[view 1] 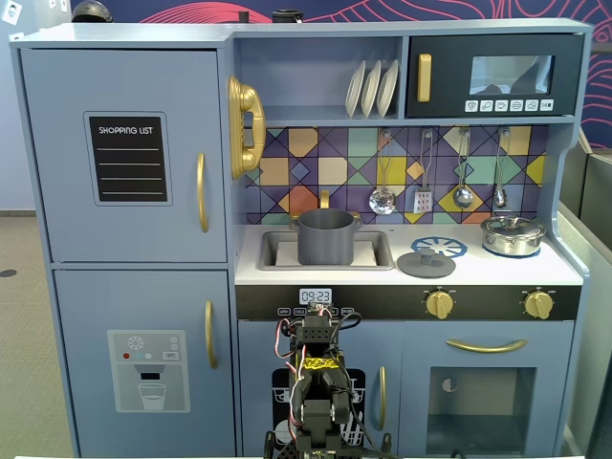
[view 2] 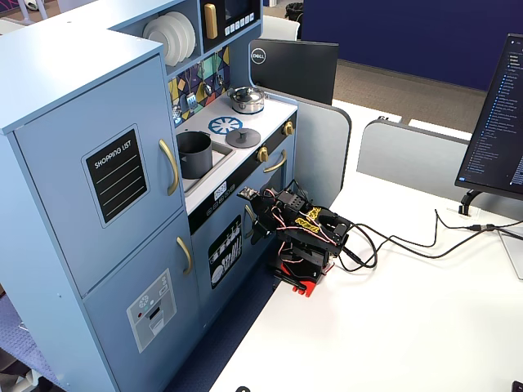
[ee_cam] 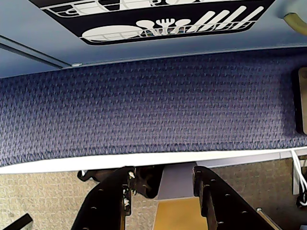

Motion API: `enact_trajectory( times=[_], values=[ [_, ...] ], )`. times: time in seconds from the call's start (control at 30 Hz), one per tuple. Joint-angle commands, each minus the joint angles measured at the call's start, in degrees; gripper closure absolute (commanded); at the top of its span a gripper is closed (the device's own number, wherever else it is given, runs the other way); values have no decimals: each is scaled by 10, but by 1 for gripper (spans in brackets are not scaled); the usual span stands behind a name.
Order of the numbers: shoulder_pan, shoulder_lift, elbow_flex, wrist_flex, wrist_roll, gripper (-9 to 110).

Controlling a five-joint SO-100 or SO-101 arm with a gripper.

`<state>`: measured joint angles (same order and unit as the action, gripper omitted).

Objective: Pick up the lid from the counter and put it on the gray recipient

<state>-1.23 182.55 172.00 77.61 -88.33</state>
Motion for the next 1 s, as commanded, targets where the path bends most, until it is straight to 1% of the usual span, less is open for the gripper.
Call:
enact_trajectory(
  times=[0.0, 0.1, 0.23, 0.3, 0.37, 0.5, 0.6, 0.73, 0.83, 0.87, 0.97],
  values=[
    [2, -4, -1, 100, 18, 93],
    [4, -4, -1, 100, 17, 92],
    [5, -4, 0, 100, -4, 97],
    [6, -4, 0, 101, 0, 101],
    [10, -4, 0, 100, 16, 101],
    [9, -4, 0, 100, 14, 101],
    [18, -12, -23, 59, 8, 102],
    [27, -104, -152, -19, 25, 102],
    [58, -168, -272, -76, 29, 102],
    [72, -185, -309, -92, 25, 102],
    [126, -207, -395, -159, -40, 102]
  ],
)
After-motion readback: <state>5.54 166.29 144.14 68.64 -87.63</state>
